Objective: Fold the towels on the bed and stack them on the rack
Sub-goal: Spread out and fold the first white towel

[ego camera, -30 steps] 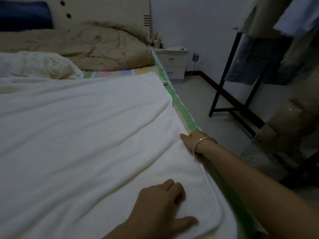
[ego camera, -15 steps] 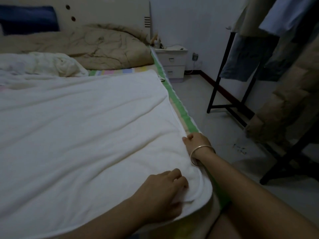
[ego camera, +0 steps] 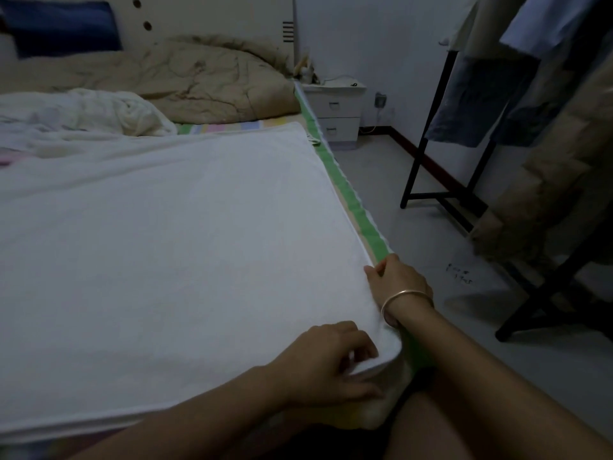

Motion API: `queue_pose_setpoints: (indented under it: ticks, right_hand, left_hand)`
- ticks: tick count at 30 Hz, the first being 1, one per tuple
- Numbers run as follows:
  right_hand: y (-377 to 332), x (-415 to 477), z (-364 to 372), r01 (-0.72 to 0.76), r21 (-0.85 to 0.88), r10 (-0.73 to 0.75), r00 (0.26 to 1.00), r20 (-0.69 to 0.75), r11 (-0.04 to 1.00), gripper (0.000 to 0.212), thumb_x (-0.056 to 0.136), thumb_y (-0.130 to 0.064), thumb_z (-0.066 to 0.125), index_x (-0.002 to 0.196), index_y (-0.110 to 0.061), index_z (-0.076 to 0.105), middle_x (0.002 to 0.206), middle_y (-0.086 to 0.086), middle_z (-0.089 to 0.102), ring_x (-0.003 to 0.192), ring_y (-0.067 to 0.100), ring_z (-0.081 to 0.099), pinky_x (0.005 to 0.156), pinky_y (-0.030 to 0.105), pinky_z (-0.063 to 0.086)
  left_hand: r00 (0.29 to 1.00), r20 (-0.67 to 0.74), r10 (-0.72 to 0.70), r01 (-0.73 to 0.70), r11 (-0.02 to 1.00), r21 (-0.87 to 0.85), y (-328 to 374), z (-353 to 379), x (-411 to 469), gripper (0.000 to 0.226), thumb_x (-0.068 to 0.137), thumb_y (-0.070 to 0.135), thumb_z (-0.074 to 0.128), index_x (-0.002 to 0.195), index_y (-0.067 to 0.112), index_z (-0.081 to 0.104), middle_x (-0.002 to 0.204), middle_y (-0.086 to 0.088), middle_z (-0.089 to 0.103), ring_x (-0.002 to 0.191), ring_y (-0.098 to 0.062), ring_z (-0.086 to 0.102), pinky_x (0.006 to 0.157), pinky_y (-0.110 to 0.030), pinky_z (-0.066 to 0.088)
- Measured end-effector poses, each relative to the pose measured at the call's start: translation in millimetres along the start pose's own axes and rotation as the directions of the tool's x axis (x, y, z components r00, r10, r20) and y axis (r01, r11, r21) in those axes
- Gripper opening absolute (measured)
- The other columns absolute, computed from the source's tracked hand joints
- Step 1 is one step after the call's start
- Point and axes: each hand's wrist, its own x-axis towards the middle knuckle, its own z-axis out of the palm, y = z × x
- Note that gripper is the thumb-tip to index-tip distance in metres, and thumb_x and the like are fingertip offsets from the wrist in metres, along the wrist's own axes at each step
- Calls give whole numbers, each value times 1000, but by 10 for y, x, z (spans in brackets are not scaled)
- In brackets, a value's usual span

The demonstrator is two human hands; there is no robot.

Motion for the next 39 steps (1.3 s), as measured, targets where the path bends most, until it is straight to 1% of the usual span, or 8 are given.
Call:
queue_pose_setpoints:
  ticks: [5,10,13,19,27,32,36,39]
  right_hand:
    - [-64,-265,90,127,-144,-148,978,-145,981,44,97,-45,40,127,-14,40,125,11,52,107,31,57,82,38,45]
    - [-291,-360,220,374,-328,-458,857,-235,868,50,73,-3,60,123,-5,58,112,19,60,97,39,58,76,45,49]
    - [-670,-528,328,584,-189,-612,775,-157,789,42,74,-15,58,115,-9,64,114,14,62,106,36,57,88,45,47]
    - [-1624,-1137,805,797,11,-797,604,-4,604,47,91,-34,51,134,-18,50,140,6,48,132,28,39,108,38,32]
    - [-2971,-2346,1409,946,105,-952,307,-1,305,32,62,-26,68,94,-22,71,100,0,68,92,23,65,71,30,54]
    - [-3640,-2825,1689,929,6,-925,368,96,370,25,77,-21,62,100,-19,69,104,2,65,98,25,57,78,34,45]
    - [-4101,-2909,1775,880,42,-878,466,106,472,26,93,-25,45,115,-19,58,116,3,56,110,23,48,84,33,41]
    - [-4463,-2751,1835,898,-29,-894,440,88,439,29,93,-26,45,120,-21,55,122,2,53,114,23,45,88,33,38]
  left_hand:
    - [996,-35,78,-67,966,251,51,3,-187,25,88,29,60,107,18,48,105,-2,51,85,-19,50,64,-28,29]
    - [997,-43,63,-59,993,103,-100,-100,-421,28,85,42,64,104,22,57,100,6,56,87,-10,54,70,-27,45]
    - [968,-219,-124,98,987,-125,-227,-319,-654,27,90,44,55,96,21,67,90,7,64,80,-7,60,74,-29,50]
    - [656,-628,-419,496,866,-59,-1080,-924,-2022,24,82,36,44,90,29,65,86,12,64,76,-4,60,71,-29,51]
    - [230,-810,-539,896,442,-39,-1723,-1379,-4183,34,77,33,44,93,18,71,99,-6,67,91,-33,60,77,-42,47]
    - [226,-670,-707,943,330,-30,-1984,-1744,-4919,37,72,55,63,100,32,70,127,-9,59,121,-30,52,98,-46,42]
    - [211,-618,-758,920,367,-136,-2118,-1969,-5204,19,84,43,66,99,33,66,131,-8,54,127,-28,45,102,-43,40]
    - [193,-626,-755,940,325,-103,-2181,-2136,-5348,23,85,43,66,100,27,67,134,-8,51,129,-25,43,101,-40,40]
